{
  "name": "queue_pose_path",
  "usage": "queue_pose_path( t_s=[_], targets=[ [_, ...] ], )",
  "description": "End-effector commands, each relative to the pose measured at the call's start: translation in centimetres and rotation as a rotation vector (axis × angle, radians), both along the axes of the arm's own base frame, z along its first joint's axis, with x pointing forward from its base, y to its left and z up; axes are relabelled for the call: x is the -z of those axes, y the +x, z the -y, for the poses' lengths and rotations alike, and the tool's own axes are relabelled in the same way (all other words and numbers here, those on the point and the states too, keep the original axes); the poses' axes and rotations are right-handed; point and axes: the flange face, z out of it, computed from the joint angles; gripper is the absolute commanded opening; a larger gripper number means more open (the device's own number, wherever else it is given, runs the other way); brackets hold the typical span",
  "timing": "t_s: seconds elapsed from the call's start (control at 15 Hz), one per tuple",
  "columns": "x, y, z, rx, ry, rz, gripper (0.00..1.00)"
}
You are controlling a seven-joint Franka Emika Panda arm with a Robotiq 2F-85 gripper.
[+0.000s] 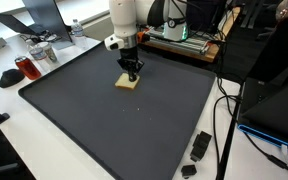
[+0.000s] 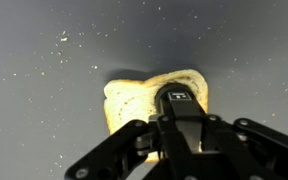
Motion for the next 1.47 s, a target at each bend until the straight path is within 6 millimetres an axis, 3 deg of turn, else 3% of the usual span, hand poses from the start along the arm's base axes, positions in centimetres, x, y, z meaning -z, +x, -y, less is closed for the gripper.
queue_pose_path(
  t_s=[0.0, 0.2, 0.67, 0.87, 1.13, 1.4],
  targets=[
    [2.7, -0.8, 0.2, -0.132, 0.097, -0.084, 0.05],
    [2.6, -0.6, 0.5, -0.244, 0.087, -0.078, 0.05],
    [2.3, -1.6, 0.8, -0.014, -0.087, 0.006, 0.05],
    [3.0, -1.7, 0.4, 0.027, -0.017, -0.023, 0.05],
    [3.9, -1.4, 1.7, 0.078, 0.056, -0.041, 0.05],
    [4.7, -2.3, 2.2, 0.097, 0.054, -0.021, 0.05]
  ],
)
